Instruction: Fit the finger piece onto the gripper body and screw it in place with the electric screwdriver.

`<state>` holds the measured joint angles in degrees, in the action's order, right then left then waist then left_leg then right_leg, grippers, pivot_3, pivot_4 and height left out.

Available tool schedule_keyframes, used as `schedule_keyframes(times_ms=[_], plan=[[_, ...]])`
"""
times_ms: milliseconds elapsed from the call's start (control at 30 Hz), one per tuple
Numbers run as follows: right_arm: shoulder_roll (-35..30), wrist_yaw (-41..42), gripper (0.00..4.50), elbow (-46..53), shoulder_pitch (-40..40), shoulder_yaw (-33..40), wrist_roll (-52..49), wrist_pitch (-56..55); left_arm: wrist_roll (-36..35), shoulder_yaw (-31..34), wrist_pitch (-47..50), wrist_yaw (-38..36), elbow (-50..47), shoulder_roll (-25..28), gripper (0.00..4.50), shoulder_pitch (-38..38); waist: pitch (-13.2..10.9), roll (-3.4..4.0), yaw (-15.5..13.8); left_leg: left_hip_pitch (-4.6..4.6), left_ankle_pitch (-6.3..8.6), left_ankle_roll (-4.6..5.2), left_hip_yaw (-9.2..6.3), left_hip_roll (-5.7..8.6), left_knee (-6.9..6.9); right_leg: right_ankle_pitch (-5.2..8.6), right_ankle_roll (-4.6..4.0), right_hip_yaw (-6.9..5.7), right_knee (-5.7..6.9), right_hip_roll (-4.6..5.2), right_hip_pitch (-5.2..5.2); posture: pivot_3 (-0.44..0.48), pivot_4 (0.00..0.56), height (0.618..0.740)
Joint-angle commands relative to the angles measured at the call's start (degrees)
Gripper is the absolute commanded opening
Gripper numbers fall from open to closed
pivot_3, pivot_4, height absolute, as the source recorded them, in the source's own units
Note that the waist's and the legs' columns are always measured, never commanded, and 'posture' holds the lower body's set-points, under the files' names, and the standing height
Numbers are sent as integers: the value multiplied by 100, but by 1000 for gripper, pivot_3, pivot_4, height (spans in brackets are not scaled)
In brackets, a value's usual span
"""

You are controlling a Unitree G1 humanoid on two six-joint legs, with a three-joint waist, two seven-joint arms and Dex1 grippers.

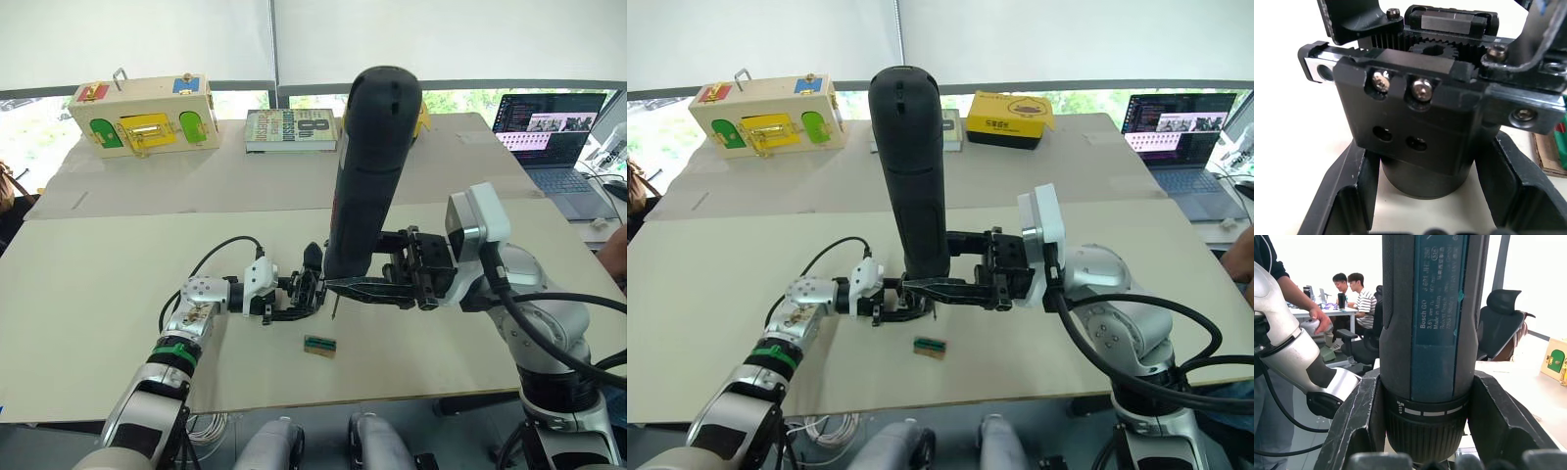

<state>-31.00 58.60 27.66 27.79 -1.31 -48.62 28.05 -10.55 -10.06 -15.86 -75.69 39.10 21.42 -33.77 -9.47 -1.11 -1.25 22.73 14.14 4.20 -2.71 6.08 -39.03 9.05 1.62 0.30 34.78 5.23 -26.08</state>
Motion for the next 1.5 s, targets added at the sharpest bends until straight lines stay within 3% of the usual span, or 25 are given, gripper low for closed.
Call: schedule_keyframes(times_ms=[33,67,133,233,433,800,1100,1500], plan=[[7,-6,1920,245,23,233,-218,-89,257,-113,100,128,198,-14,2297,90,0,0,-4,0,0,0,0,0,-2,-2,1,0,0,0,1,0,150,740],[13,-10,1920,244,28,233,-220,-91,214,-95,158,107,183,-11,2297,108,0,0,-5,0,-1,-1,0,0,-4,-3,1,-1,1,0,2,0,150,740],[21,-13,1920,246,29,228,-221,-94,198,-78,233,124,95,26,3341,160,1,0,-1,0,-1,-1,0,0,-9,-6,3,-1,2,-1,3,0,150,740],[35,-32,1920,243,42,223,-234,-80,109,53,367,265,-191,106,4456,322,1,1,21,-2,-2,0,1,0,-9,-6,3,1,6,-3,2,0,150,740],[51,-53,1920,240,50,227,-245,-68,-108,300,650,468,-1076,320,4456,904,2,1,112,-2,-2,-1,2,-4,-7,-6,2,11,8,-7,-6,0,150,740],[134,-92,1920,198,36,217,-182,-105,-107,411,1292,1640,-3200,333,4456,2132,1,2,107,-4,-1,-2,4,-3,3,-5,0,17,4,-6,-8,0,150,740],[165,-118,1920,194,55,199,-139,-116,52,92,1719,2409,-3574,-174,4456,2271,1,2,-15,-4,-1,-3,5,1,1,-6,1,10,2,-1,-3,0,150,740],[151,-216,1920,264,34,211,-126,-129,332,-114,2049,2785,-3440,-221,4456,2007,1,2,-26,-4,-2,-3,5,1,-1,-7,3,8,4,-3,-3,0,150,740]])
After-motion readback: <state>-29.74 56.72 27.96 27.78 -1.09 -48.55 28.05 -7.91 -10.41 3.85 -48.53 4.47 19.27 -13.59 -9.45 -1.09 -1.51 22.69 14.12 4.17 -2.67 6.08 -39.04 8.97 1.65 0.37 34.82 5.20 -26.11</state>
